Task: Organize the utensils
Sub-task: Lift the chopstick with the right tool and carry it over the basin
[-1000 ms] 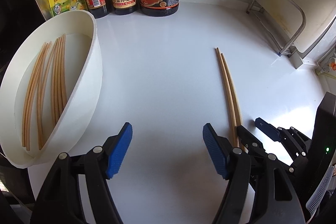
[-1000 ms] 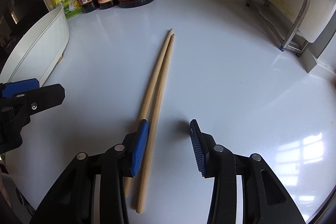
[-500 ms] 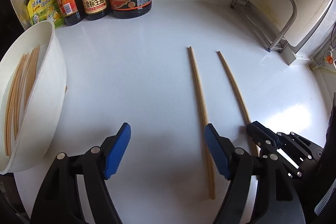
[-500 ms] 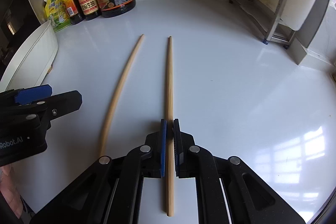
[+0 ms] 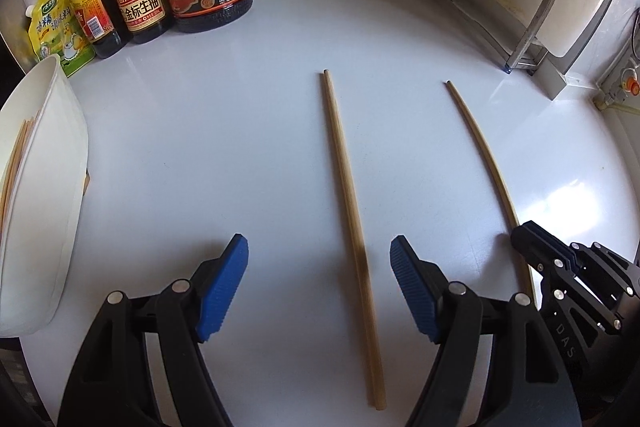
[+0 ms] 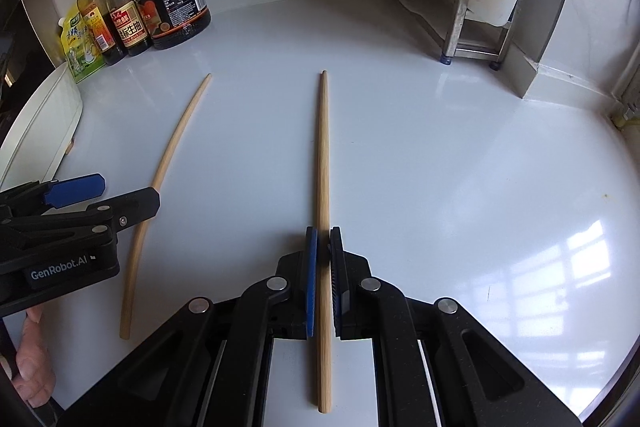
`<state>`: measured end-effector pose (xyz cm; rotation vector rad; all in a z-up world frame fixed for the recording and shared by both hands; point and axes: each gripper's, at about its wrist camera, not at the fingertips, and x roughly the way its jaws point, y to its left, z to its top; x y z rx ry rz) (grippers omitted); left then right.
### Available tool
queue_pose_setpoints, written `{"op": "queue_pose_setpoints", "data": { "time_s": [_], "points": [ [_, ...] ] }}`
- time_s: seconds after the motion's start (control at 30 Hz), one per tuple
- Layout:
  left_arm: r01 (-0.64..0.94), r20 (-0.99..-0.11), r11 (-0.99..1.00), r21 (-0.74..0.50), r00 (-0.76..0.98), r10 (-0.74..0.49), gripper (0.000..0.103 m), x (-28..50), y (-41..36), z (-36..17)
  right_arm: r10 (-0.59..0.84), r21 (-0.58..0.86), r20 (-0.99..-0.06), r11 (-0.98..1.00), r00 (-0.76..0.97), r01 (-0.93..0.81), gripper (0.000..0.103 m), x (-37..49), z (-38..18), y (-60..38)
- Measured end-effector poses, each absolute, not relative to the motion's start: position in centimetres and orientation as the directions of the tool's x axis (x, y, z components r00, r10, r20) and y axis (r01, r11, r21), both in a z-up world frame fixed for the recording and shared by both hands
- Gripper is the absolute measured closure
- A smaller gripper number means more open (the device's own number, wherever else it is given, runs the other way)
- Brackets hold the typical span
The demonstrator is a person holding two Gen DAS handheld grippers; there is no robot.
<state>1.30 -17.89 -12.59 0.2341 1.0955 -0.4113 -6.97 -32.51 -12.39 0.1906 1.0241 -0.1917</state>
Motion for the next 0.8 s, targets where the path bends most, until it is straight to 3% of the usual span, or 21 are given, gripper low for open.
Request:
{"op": "queue_pose_setpoints", "data": {
  "time_s": [0.17,0.43,0.5,0.57,0.67,0.8],
  "points": [
    [0.431,-0.899,0.902,0.002,0.396,-0.187,0.031,1.3,-17.8,-13.2,-0.079,0.058,-0.857,0.967,0.509,0.247,0.082,-6.8,-12.4,-32.6],
    [0.438,-0.889,0.899,0.015,0.417,-0.188,0.033,1.3,-18.0,-13.3,-0.131,-0.003,-0.852,0.969,0.507,0.245,0.081,-5.9,-12.5,-32.3],
    [0.448,-0.882,0.894,0.018,0.428,-0.197,0.046,1.2,-18.3,-13.1,-0.133,-0.01,-0.852,0.971,0.507,0.238,0.081,-5.7,-12.5,-32.2],
    [0.467,-0.88,0.884,0.02,0.428,-0.206,0.066,1.0,-18.7,-12.9,-0.129,-0.01,-0.852,0.973,0.508,0.231,0.081,-5.6,-12.5,-32.0],
    [0.487,-0.882,0.873,0.023,0.422,-0.212,0.091,0.8,-19.2,-12.8,-0.127,-0.016,-0.851,0.976,0.51,0.216,0.096,-5.6,-12.6,-31.7],
    [0.497,-0.89,0.868,0.012,0.401,-0.217,0.096,0.9,-19.2,-12.8,-0.115,-0.004,-0.851,0.977,0.512,0.212,0.097,-5.7,-12.6,-31.7]
  ]
}}
